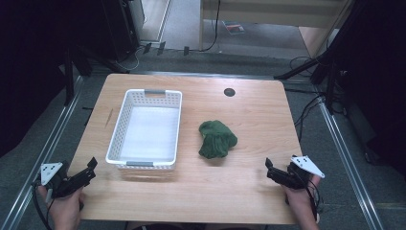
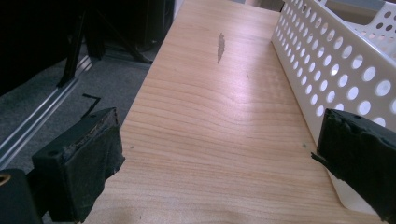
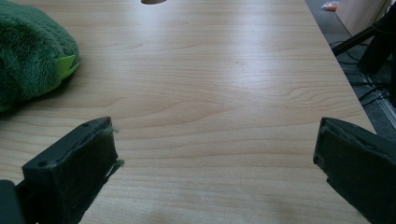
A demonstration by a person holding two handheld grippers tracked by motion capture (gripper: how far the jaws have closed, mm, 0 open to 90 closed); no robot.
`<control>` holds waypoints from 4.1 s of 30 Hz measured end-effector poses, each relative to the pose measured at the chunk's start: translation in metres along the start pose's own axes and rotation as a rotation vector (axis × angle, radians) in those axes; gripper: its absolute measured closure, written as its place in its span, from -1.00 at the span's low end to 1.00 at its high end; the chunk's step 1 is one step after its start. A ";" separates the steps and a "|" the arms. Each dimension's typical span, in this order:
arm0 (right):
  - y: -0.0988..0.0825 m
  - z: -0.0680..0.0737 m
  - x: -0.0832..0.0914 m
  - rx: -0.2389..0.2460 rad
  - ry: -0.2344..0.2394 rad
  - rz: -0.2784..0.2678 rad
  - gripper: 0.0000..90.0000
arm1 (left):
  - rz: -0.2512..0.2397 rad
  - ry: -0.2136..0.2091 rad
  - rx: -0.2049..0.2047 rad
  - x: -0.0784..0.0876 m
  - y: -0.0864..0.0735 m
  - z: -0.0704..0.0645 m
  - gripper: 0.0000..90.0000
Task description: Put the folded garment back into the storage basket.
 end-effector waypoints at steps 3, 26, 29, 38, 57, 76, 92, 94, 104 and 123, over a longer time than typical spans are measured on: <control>0.000 0.000 0.000 -0.001 0.000 0.002 -1.00 | -0.003 0.000 0.013 0.000 0.001 0.002 -0.97; -0.001 0.000 -0.002 0.003 0.001 0.019 -1.00 | -0.058 -0.062 -0.047 0.042 0.048 -0.037 -0.97; -0.001 0.000 -0.002 0.004 -0.001 0.020 -1.00 | -0.059 -0.076 -0.060 0.047 0.053 -0.045 -0.97; -0.001 0.000 -0.002 0.001 -0.004 0.023 -1.00 | -0.073 -0.127 -0.102 0.059 0.063 -0.077 -0.97; -0.002 -0.001 -0.002 -0.002 -0.003 0.026 -1.00 | -0.045 -0.243 -0.209 0.067 0.065 -0.165 -0.97; -0.002 0.000 -0.001 -0.005 0.003 0.021 -1.00 | 0.015 -0.341 -0.244 0.062 0.064 -0.240 -1.00; -0.002 0.000 -0.001 -0.005 0.008 0.023 -1.00 | 0.058 -0.405 -0.307 0.064 0.060 -0.298 -1.00; -0.002 0.000 -0.001 -0.006 0.009 0.023 -1.00 | 0.066 -0.412 -0.313 0.064 0.058 -0.305 -1.00; -0.002 0.000 -0.001 -0.009 0.014 0.018 -1.00 | 0.123 -0.410 -0.334 0.057 0.046 -0.335 -1.00; -0.002 -0.001 -0.001 -0.012 0.017 0.018 -1.00 | 0.190 -0.441 -0.399 0.048 0.012 -0.400 -1.00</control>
Point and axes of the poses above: each handheld gripper's, and its own axes: x roughly backward along the jaws, y roughly out of its top, z roughly to its left, the point moved 9 cm from there along -x, roughly forward along the jaws, and after that the axes turned 14 degrees about y, right-handed, at the moved point
